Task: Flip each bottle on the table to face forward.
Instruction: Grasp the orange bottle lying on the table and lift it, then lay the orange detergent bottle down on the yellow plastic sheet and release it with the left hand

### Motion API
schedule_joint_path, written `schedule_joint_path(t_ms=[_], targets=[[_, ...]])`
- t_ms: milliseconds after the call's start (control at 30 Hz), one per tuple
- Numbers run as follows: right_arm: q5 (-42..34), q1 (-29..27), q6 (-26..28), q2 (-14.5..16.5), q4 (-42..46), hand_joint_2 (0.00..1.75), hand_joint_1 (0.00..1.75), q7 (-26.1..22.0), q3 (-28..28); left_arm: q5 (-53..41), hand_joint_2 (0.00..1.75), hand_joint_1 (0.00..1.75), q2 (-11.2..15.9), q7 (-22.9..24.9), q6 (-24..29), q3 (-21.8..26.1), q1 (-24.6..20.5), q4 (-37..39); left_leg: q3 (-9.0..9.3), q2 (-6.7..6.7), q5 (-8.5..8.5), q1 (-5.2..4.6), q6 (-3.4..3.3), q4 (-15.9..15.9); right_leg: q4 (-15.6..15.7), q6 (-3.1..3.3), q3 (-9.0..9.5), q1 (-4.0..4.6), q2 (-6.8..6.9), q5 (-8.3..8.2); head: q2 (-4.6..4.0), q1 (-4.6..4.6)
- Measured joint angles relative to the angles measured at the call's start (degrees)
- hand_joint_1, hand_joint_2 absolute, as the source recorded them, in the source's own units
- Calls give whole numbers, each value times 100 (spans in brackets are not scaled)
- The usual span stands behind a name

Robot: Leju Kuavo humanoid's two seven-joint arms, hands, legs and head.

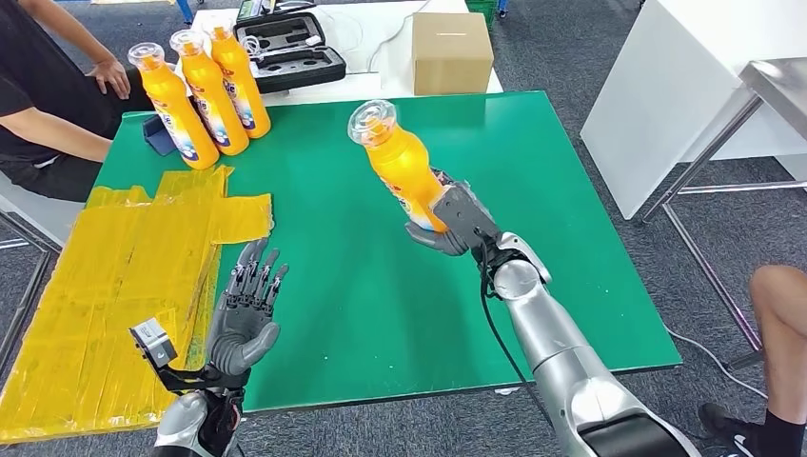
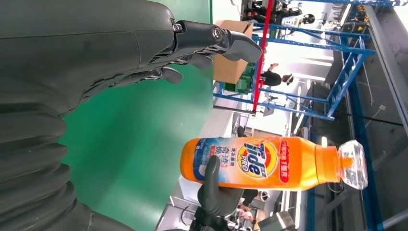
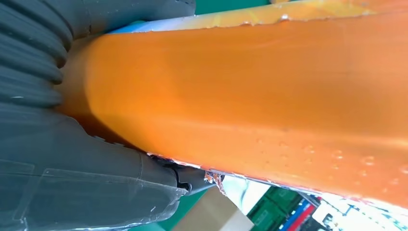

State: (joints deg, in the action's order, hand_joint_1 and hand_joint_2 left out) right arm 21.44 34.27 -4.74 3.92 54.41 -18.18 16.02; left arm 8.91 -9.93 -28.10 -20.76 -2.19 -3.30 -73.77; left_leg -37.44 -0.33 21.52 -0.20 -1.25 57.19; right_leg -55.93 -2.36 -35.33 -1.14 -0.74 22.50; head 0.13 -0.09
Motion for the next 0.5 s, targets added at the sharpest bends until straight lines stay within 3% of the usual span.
schedule_joint_path(t_ms=[200,367,500], targets=[[355,-217,13,353,122,175,175,130,325,-247,175,0,-126,-72,259,-121,9,-153,-1,13,3,3,3,-1,-2,-3,-4,2,-4,0,0,2],[590,-420,371,1135,-471,175,175,230,1304,-378,175,0,-307,-40,497,-285,-83,-286,-6,10,6,20,12,-1,-2,7,-15,17,-3,8,0,-2],[72,-350,585,1356,-903,175,175,373,2127,-373,175,0,-325,-52,617,-232,-36,-355,-11,4,6,27,18,-2,-2,13,-16,20,-2,13,0,2]])
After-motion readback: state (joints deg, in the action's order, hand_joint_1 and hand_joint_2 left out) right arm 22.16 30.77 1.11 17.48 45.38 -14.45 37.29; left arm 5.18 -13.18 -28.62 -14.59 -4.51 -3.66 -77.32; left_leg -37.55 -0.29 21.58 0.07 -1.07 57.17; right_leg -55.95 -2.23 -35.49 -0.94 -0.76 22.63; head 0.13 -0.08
